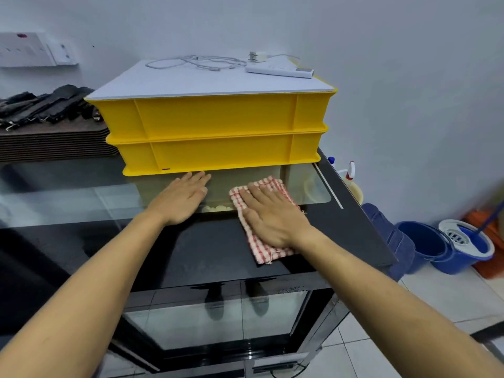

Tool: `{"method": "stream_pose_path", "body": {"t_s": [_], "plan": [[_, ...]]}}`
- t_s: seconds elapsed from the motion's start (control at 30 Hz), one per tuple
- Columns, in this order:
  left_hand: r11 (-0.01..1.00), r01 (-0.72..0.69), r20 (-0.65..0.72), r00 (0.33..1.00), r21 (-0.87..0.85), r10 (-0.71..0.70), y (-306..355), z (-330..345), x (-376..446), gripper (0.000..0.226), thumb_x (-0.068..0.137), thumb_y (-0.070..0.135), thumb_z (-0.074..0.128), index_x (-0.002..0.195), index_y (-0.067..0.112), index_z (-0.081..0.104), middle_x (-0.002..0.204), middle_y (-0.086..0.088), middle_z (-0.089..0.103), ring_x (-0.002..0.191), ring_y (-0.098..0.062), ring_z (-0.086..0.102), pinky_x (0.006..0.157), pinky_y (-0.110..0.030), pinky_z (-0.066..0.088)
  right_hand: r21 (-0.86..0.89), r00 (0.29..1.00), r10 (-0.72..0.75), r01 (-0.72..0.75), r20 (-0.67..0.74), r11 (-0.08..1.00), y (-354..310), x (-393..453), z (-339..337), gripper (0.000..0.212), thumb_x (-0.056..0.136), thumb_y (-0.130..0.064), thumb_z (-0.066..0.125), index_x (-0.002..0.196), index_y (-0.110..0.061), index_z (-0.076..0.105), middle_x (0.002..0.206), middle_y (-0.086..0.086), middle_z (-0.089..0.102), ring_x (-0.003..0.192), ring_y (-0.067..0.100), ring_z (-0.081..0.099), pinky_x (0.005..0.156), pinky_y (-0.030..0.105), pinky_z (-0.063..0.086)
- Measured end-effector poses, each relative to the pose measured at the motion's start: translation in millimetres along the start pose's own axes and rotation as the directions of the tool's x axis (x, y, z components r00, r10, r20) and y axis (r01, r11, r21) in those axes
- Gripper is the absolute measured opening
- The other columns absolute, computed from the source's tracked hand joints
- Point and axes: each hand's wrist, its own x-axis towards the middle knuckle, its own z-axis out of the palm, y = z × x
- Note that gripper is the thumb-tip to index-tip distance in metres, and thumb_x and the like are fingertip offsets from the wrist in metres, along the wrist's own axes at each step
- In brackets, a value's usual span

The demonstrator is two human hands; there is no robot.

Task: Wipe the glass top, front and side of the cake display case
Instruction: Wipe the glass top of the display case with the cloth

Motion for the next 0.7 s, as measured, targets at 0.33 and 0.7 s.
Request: {"method": "stream_pose_path", "body": {"t_s": [0.33, 0.7], "plan": [[1.000, -0.001, -0.016, 1.000, 0.016, 0.002, -2.3, 4.1, 3.2, 0.055, 0.113, 0.042, 0.014, 0.167, 0.032, 0.010, 0.174, 0.012, 0.002, 0.161, -0.013, -0.001, 0.129, -0.037, 0.001, -0.047, 0.919, 0.362, -0.373, -0.156, 0.926, 40.2, 34.6, -7.5, 0.064, 0.108, -0.041, 0.014, 0.163, -0.009, 0.021, 0.169, 0.020, 0.021, 0.155, 0.035, 0.022, 0.127, 0.049, 0.009], [1.000, -0.005, -0.027, 1.000, 0.000, 0.005, -3.4, 4.3, -0.6, 0.055, 0.114, 0.041, 0.015, 0.167, 0.030, 0.011, 0.174, 0.010, 0.002, 0.161, -0.014, 0.000, 0.129, -0.036, 0.002, 0.005, 0.922, 0.377, -0.378, -0.092, 0.926, 86.3, 24.5, -16.3, 0.065, 0.106, -0.044, 0.011, 0.166, -0.017, 0.012, 0.174, 0.010, 0.007, 0.160, 0.028, 0.007, 0.129, 0.046, 0.005]]}}
